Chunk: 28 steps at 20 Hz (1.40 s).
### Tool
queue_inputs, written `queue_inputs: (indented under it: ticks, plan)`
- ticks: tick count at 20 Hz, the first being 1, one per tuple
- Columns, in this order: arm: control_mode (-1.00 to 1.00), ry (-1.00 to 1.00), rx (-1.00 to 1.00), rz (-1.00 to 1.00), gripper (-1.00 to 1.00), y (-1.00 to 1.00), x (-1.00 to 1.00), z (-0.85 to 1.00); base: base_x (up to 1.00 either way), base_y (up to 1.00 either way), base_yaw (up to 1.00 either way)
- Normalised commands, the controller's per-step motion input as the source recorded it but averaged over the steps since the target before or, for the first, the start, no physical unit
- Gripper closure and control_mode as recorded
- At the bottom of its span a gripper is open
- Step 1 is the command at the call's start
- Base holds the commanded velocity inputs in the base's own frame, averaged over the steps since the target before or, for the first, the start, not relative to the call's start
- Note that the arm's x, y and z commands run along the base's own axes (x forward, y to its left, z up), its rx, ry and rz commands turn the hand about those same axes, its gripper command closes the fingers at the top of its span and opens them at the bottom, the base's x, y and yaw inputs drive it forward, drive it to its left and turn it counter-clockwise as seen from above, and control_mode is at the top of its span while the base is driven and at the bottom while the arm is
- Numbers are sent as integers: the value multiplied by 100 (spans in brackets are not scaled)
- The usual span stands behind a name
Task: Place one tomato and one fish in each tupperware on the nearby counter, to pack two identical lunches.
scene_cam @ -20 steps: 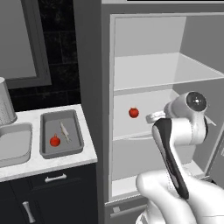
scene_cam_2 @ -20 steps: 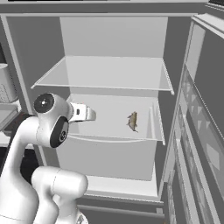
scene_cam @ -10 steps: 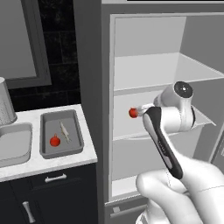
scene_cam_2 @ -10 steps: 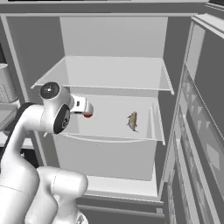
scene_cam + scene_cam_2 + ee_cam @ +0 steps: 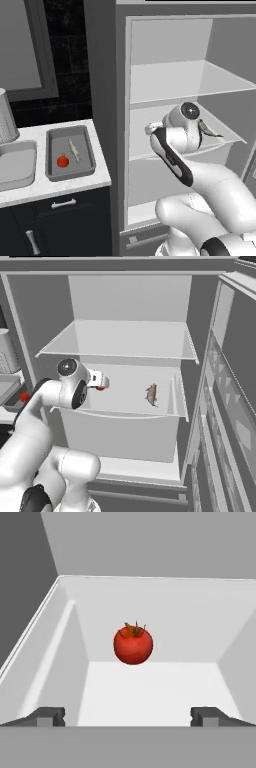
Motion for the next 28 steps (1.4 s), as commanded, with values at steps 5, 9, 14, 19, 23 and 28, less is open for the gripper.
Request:
queue_inputs:
  ticks: [5,9,14,19,23,28]
  plan:
    - [-100,3,0,0,-100,0,57,0,0,0,0]
    - [-100,8,0,0,-100,0,34,-24,0,0,0]
    - [-100,1,0,0,-100,0,20,-33,0,0,0]
    - [-100,0,0,0,-100,0,23,-22,0,0,0]
    - [-100,0,0,0,-100,0,32,-8,0,0,0]
    - [-100,0,0,0,-100,0,22,-24,0,0,0]
